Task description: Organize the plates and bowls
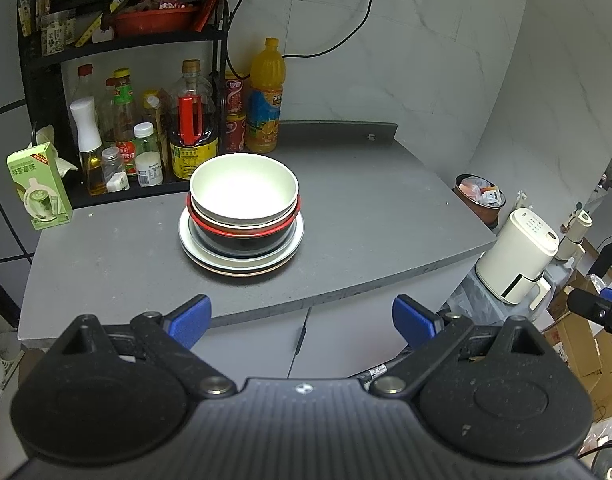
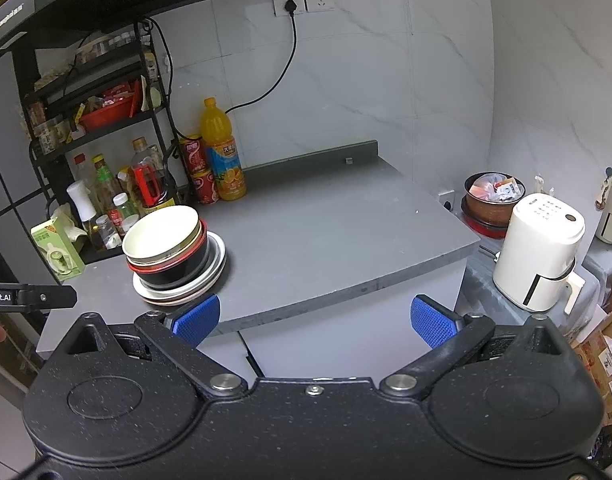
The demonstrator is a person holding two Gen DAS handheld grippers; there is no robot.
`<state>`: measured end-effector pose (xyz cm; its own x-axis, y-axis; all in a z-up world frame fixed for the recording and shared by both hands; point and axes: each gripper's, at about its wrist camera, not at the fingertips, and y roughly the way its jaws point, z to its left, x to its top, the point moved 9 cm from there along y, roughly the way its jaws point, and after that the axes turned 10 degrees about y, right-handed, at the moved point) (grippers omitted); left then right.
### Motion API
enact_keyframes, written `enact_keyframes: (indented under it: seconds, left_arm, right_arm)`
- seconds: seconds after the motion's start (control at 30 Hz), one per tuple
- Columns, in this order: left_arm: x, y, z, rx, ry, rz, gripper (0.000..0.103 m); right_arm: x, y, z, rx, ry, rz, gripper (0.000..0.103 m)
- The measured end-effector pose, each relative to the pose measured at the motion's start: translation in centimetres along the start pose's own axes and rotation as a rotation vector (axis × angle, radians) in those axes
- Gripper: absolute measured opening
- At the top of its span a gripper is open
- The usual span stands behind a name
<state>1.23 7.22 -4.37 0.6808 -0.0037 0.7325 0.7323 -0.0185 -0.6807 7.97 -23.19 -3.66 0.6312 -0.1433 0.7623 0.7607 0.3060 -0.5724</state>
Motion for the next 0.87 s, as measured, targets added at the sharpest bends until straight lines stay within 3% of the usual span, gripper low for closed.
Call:
enact_keyframes:
  seconds: [0.87]
  left_arm:
    - [-0.6,-0.38,-0.86,0.016,0.0,0.016,0.096]
  right_arm:
    - [-0.87,-0.02,-0.23,0.004,0.002,0.016,0.103]
